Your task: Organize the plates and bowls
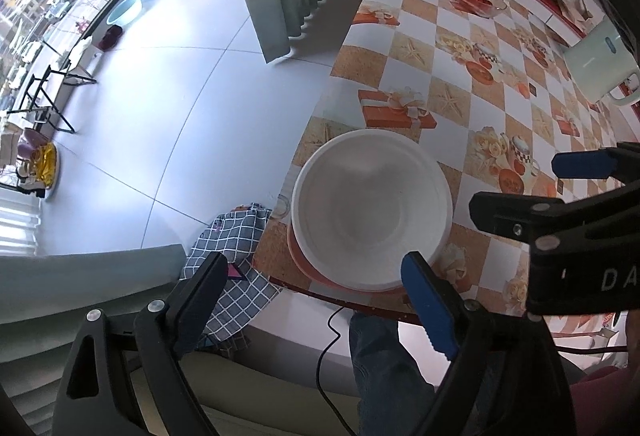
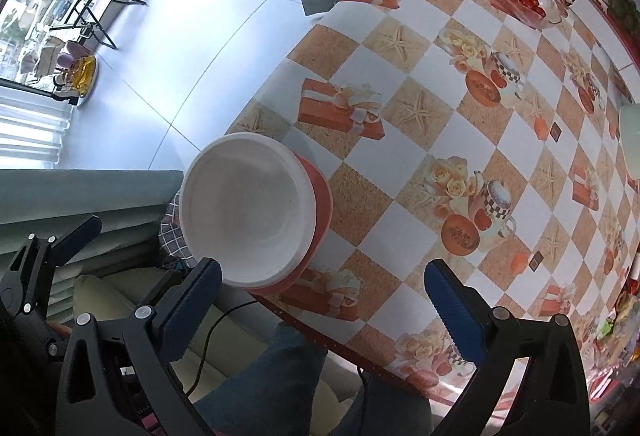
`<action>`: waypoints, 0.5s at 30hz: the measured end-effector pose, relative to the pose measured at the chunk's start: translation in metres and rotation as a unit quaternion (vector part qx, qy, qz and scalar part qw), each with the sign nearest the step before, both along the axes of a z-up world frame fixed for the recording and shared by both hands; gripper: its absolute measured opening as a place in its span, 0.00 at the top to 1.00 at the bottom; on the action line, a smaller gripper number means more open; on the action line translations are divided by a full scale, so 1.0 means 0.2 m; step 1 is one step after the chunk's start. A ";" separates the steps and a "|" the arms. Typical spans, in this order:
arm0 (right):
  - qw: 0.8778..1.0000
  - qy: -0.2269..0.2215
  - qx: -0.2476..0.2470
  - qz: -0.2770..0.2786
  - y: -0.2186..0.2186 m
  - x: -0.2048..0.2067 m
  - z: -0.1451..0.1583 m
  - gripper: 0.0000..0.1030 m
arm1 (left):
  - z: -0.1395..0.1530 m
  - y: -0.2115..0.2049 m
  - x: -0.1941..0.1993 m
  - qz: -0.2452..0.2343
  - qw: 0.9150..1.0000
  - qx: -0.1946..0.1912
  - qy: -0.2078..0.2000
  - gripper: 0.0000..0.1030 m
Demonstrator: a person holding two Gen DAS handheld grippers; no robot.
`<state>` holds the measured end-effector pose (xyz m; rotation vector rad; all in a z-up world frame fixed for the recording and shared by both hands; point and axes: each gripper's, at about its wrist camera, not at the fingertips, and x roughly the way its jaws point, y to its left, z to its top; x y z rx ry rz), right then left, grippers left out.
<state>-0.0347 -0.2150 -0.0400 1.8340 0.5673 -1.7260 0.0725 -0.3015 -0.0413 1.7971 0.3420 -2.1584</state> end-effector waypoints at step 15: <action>1.000 0.005 0.008 0.011 0.00 0.02 -0.01 0.01 | 0.01 0.02 -0.02 -0.007 1.000 -0.007 -0.004 0.12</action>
